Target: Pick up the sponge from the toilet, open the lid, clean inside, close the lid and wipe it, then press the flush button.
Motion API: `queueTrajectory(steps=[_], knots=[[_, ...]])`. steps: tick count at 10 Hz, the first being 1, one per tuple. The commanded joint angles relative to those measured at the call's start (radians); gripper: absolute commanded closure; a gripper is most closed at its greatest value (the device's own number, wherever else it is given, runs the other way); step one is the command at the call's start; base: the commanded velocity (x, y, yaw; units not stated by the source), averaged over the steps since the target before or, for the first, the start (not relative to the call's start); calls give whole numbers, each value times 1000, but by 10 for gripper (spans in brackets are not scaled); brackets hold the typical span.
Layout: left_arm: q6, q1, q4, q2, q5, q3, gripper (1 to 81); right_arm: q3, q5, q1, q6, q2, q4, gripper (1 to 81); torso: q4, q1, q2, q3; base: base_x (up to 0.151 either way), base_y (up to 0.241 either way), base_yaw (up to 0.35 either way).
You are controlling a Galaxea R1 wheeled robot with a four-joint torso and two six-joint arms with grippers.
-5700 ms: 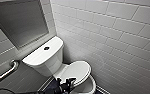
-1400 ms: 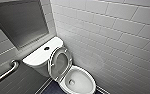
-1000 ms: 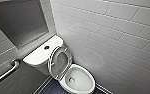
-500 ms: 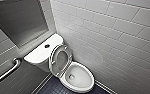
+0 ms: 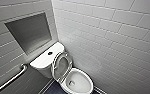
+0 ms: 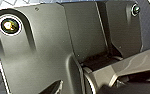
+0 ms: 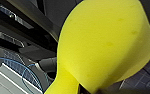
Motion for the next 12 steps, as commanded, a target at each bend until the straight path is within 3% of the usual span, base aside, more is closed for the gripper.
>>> queueTrajectory(steps=[1,5,10,12], knots=[[7,1,-3,53,48,-72,10,-43,-91,-7,-1,18,7,811,0,0,0,0,0,0,0],[-5,35,-18,175,52,-299,10,-165,-189,22,6,60,14,811,0,-19,27,32,0,0,0],[-2,44,-24,213,78,-327,10,-245,-197,56,8,107,16,811,0,-19,28,31,0,0,0],[-14,61,-89,211,54,-330,10,-280,-195,59,9,118,16,811,0,-19,28,31,0,0,0]])
